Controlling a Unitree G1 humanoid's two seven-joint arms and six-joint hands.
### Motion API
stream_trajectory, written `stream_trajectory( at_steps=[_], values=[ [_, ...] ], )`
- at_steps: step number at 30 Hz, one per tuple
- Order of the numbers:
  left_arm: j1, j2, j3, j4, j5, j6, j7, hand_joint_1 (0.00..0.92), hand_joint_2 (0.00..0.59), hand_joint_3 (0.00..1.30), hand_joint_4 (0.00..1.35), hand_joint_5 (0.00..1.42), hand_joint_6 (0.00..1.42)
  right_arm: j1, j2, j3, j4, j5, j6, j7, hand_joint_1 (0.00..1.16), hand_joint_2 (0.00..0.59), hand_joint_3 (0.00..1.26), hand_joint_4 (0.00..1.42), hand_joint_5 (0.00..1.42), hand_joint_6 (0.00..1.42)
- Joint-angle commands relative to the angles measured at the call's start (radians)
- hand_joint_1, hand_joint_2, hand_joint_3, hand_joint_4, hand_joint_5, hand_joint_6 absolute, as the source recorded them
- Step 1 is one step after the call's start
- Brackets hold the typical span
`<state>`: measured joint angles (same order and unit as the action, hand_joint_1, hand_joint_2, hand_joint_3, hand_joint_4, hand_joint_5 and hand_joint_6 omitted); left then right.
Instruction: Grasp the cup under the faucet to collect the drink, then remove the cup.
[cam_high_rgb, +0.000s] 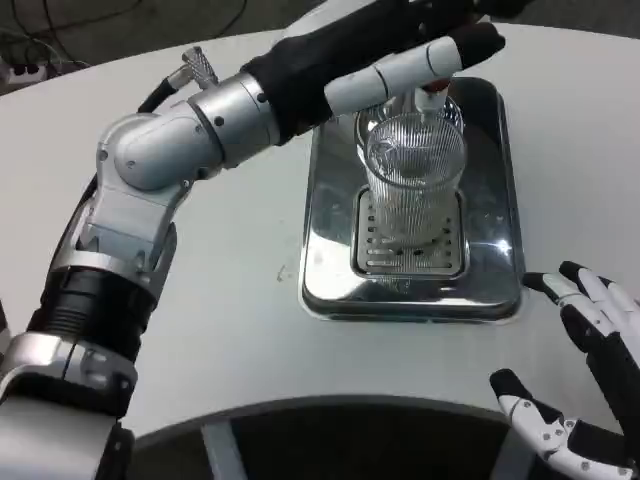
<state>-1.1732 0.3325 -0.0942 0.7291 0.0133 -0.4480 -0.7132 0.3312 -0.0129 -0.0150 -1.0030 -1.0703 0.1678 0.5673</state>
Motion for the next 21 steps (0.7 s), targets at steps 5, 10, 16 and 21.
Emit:
stream_trajectory(
  at_steps=[5,10,16,21],
  values=[
    [-0.013,0.014,-0.056,0.043,0.076,-0.089,-0.001,0.000,0.105,0.10,0.02,0.13,0.08,-0.011,-0.005,-0.019,0.010,0.078,0.022,-0.021,0.44,0.414,0.11,0.00,0.00,0.00],
    [-0.018,0.026,-0.074,0.058,0.096,-0.117,0.011,0.000,0.102,0.09,0.01,0.12,0.08,-0.043,-0.011,-0.032,0.031,0.169,0.041,-0.035,0.43,0.394,0.10,0.00,0.00,0.00],
    [-0.022,0.028,-0.077,0.070,0.107,-0.137,0.010,0.000,0.098,0.09,0.00,0.11,0.08,-0.086,-0.005,-0.043,0.061,0.291,0.086,-0.061,0.47,0.324,0.03,0.00,0.00,0.01],
    [-0.019,0.031,-0.075,0.072,0.107,-0.146,0.010,0.000,0.098,0.09,0.00,0.11,0.08,-0.138,-0.003,-0.045,0.125,0.419,0.117,-0.109,0.57,0.273,0.00,0.00,0.00,0.03]
  ],
)
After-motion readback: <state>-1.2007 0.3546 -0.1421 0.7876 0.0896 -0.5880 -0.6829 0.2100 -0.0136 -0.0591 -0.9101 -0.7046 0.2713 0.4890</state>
